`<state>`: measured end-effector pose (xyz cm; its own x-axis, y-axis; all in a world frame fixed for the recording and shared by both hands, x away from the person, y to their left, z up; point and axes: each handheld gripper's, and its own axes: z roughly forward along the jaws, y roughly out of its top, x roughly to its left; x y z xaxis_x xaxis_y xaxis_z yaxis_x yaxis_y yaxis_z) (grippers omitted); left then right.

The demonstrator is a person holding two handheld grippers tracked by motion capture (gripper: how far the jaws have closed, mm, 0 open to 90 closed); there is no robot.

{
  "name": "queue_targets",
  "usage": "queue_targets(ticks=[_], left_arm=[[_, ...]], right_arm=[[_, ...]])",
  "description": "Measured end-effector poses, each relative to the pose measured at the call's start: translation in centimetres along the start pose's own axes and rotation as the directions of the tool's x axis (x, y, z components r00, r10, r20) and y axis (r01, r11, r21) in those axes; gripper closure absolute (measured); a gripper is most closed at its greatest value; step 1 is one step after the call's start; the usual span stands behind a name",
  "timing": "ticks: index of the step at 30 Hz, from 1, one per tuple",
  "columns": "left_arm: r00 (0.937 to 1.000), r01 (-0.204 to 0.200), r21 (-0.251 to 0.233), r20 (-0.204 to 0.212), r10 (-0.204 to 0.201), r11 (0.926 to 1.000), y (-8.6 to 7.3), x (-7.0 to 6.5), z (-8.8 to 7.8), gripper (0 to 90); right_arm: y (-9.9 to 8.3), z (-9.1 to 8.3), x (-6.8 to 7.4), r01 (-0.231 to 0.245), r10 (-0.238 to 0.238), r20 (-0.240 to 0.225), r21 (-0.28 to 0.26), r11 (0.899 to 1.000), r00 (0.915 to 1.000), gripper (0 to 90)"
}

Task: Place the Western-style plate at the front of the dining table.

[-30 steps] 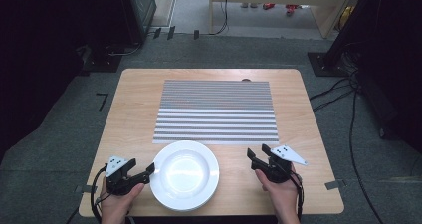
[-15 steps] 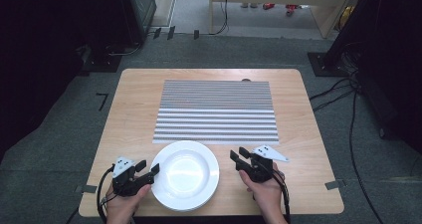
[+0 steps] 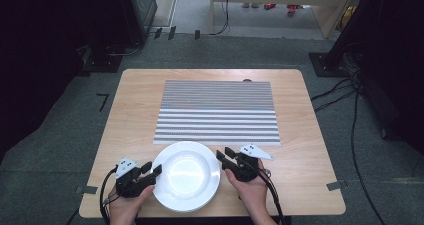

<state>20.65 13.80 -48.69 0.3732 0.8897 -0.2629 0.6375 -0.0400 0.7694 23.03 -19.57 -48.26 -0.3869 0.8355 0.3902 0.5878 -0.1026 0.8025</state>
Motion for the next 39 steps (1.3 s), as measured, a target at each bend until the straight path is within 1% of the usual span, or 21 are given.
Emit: queue_targets(ticks=[1,3,5,6,7,8,9,11,13,18,22,24,25,29,33,39], left_arm=[[0.9999,-0.007,-0.002,-0.010,0.007,1.0000,-0.1,-0.1,0.1,56.4],[0.9998,-0.016,-0.015,-0.012,0.016,0.9998,-0.1,-0.1,0.1,57.9],[1.0000,-0.009,-0.022,0.000,0.009,0.9997,-0.1,0.1,0.0,58.9],[0.9999,-0.004,-0.027,0.013,0.005,0.9996,-0.1,0.3,-0.1,60.2],[0.9999,-0.004,-0.027,0.013,0.005,0.9996,-0.1,0.3,-0.1,61.9],[0.9998,0.002,-0.029,0.018,-0.002,0.9996,-0.1,0.3,-0.2,62.0],[0.9998,0.000,-0.027,0.019,0.000,0.9996,-0.1,0.3,-0.2,61.9],[0.9999,0.000,-0.029,0.013,0.001,0.9996,-0.2,0.2,-0.2,61.4],[1.0000,-0.005,-0.029,0.006,0.005,0.9996,-0.2,0.1,-0.2,61.4],[1.0000,-0.008,-0.037,0.001,0.008,0.9993,-0.3,0.0,-0.1,61.4],[0.9999,-0.012,-0.039,0.004,0.012,0.9992,-0.4,0.1,-0.2,61.5],[0.9999,-0.009,-0.036,0.011,0.010,0.9993,-0.4,0.2,-0.2,61.7],[0.9999,-0.007,-0.036,0.014,0.007,0.9993,-0.4,0.2,-0.2,61.9],[0.9999,-0.008,-0.038,0.008,0.009,0.9992,-0.4,0.2,-0.2,62.4],[1.0000,-0.005,-0.040,0.004,0.005,0.9992,-0.4,0.1,-0.2,62.7],[0.9999,0.000,-0.042,0.011,0.001,0.9991,-0.5,0.2,-0.2,62.8]], right_arm=[[-0.1,0.1,0.1,-0.014,0.014,-0.013,0.001,1.000,0.9998,61.6],[-0.3,0.4,0.5,-0.031,0.031,-0.029,0.006,1.000,0.9991,62.0],[-0.5,0.7,0.7,-0.025,0.025,-0.047,0.009,1.000,0.9986,62.5],[-0.6,0.8,0.8,-0.032,0.032,-0.058,0.012,0.999,0.9978,62.7],[-0.6,0.8,0.8,-0.032,0.032,-0.058,0.012,0.999,0.9978,62.7],[-0.9,1.0,1.0,-0.027,0.029,-0.062,0.028,0.999,0.9977,62.5],[-1.0,1.1,1.0,-0.027,0.029,-0.062,0.033,0.999,0.9976,62.5],[-1.3,1.1,1.1,-0.033,0.037,-0.072,0.049,0.998,0.9967,62.0],[-1.5,1.0,1.2,-0.033,0.036,-0.073,0.041,0.999,0.9967,62.1],[-1.7,0.6,0.9,-0.061,0.064,-0.085,0.046,0.997,0.9943,63.9],[-1.8,0.5,1.0,-0.078,0.081,-0.078,0.040,0.996,0.9937,64.3],[-1.9,0.5,0.9,-0.100,0.103,-0.085,0.038,0.994,0.9910,64.3],[-1.9,0.4,0.8,-0.120,0.124,-0.090,0.042,0.992,0.9882,64.3],[-1.9,0.2,0.4,-0.168,0.173,-0.111,0.052,0.984,0.9787,65.1],[-1.9,0.1,0.5,-0.174,0.179,-0.115,0.049,0.983,0.9771,65.1],[-1.8,0.2,0.4,-0.205,0.209,-0.136,0.038,0.978,0.9684,65.1]])
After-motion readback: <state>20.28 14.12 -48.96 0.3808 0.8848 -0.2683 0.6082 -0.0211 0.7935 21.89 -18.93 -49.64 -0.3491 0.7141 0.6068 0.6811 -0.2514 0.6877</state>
